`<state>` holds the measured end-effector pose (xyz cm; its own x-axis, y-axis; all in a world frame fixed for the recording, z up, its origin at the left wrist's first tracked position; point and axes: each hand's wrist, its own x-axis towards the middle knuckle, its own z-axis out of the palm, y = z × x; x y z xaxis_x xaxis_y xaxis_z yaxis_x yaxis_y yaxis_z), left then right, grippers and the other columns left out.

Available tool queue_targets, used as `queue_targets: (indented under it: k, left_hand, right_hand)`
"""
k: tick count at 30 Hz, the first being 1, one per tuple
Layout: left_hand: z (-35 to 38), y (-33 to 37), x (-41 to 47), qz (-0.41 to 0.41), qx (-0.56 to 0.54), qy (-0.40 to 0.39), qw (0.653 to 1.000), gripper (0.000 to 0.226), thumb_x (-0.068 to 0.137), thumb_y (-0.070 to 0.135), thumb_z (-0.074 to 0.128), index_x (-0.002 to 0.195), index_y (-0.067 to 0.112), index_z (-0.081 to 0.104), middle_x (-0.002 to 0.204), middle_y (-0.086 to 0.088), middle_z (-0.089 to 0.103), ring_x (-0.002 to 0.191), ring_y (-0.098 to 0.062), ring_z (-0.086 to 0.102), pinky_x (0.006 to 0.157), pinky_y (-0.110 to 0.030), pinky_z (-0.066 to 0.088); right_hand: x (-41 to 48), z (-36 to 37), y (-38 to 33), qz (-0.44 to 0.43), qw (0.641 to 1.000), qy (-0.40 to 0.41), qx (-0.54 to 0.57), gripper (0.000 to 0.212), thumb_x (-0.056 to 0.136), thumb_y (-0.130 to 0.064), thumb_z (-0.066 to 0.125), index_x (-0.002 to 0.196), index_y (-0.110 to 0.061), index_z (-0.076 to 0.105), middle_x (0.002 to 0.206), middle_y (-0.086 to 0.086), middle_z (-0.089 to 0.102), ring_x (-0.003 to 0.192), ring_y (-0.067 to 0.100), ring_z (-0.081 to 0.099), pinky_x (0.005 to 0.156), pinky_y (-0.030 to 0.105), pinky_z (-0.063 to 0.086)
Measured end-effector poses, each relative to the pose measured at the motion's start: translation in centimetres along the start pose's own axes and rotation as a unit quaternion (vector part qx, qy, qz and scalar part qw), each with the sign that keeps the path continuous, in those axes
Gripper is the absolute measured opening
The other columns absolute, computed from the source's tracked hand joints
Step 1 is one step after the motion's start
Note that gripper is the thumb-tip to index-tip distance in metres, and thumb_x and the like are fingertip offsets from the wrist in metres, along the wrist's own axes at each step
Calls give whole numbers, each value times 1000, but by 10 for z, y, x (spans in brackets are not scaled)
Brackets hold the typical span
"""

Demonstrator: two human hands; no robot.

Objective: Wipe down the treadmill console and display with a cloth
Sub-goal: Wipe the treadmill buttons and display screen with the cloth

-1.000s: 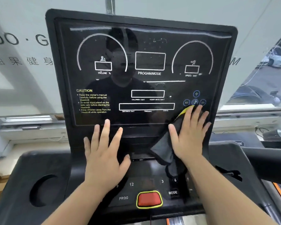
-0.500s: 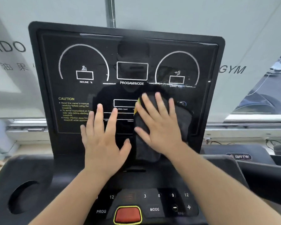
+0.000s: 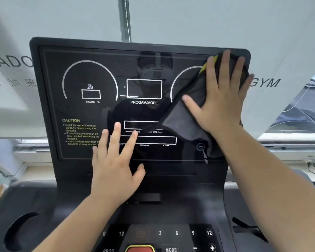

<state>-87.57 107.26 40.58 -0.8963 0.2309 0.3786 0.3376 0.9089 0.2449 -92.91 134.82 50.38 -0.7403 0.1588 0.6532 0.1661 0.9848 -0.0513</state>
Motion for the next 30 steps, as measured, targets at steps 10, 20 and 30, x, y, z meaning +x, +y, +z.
queue_targets:
  k: [10, 20, 30]
  left_hand:
    - [2, -2, 0, 3, -8, 23, 1000, 80, 71, 49, 66, 147, 28, 47, 165, -9, 25, 149, -41, 24, 101, -70, 42]
    - [-10, -13, 3, 43, -6, 11, 999, 77, 71, 45, 61, 146, 28, 52, 161, -12, 34, 143, -41, 33, 98, -61, 48]
    - [-13, -15, 1, 40, -41, -4, 998, 69, 72, 43, 52, 137, 23, 59, 163, -9, 32, 146, -39, 32, 102, -58, 45]
  right_hand:
    - [-66, 27, -35, -223, 974, -12, -24, 91, 89, -76, 49, 162, -30, 24, 171, 3, 14, 158, 39, 8, 123, 68, 4]
    - [-13, 2, 27, 0, 1000, 6, 5, 106, 83, -82, 44, 163, -19, 13, 172, 16, 2, 155, 49, 0, 122, 69, 6]
    - [12, 0, -56, -124, 992, 17, -25, 96, 91, -80, 36, 164, -21, 15, 172, 14, 7, 155, 48, 2, 124, 64, 3]
